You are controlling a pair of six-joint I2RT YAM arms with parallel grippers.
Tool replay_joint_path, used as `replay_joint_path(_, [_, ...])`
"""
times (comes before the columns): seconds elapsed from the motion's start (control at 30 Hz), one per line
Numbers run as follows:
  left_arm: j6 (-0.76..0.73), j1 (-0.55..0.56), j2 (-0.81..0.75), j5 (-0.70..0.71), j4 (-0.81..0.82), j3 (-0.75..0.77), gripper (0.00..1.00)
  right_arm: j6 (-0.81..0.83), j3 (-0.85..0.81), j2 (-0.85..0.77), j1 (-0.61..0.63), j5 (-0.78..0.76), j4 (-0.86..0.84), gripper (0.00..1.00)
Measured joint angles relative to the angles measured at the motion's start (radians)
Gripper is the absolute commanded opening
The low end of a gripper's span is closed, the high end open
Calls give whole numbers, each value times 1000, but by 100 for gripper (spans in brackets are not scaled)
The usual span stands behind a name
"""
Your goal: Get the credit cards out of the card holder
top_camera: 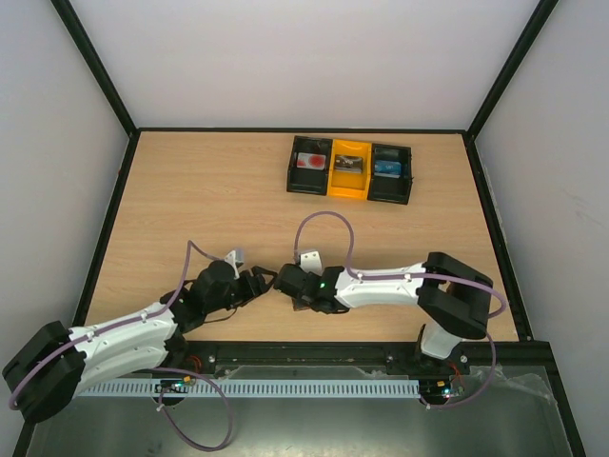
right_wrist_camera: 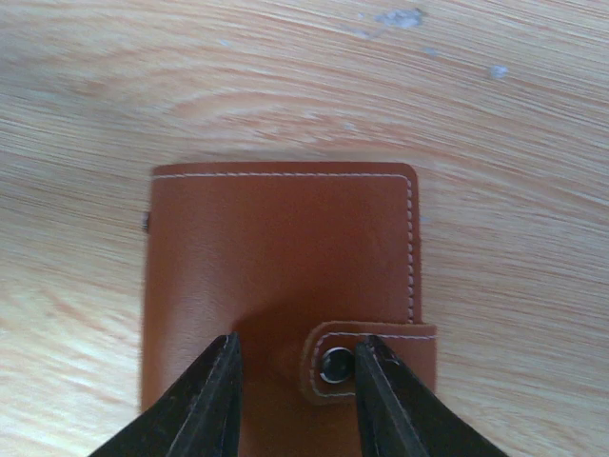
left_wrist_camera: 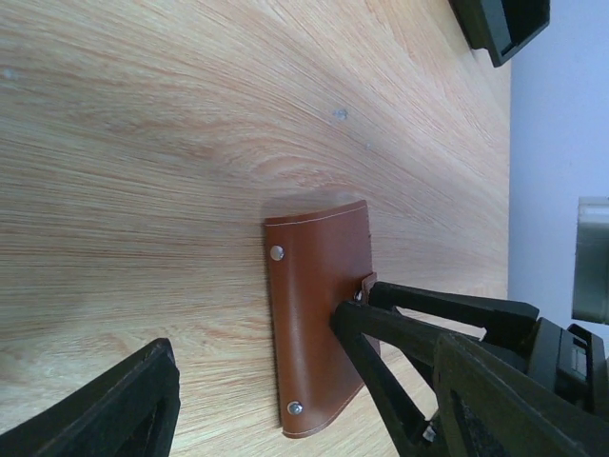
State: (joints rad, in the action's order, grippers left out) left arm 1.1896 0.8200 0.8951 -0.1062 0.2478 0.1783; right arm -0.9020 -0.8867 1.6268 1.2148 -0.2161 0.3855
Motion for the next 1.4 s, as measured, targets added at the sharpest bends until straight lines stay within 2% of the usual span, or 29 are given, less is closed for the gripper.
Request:
replay_joint_path(0.13, [0,0,0,6,-15,0,74,0,-10,34,11,-43,35,30])
replay_joint_path(0.37, [2,0,2,11,-28,0,73,2,-19,60,16,-98,35,3])
replay_joint_path(0.4, [4,0,4,11,-30,0,73,2,-19,63,16,-113,34,2])
replay_joint_path(0.77, [-3,0,34,16,-53,13,70,36,36,35,23,-152,-66,2])
replay_joint_path(0.93, [-19,6,61,-5,-38,29,61,58,109,-26,15,-87,-168,2])
replay_joint_path(1.13, [-33,29,111,-65,68,32,53,64,162,-69,16,7,-266,2])
replay_joint_path(1.4, [-40,65,310,-122,225,64,51,63,195,-80,36,30,-334,2])
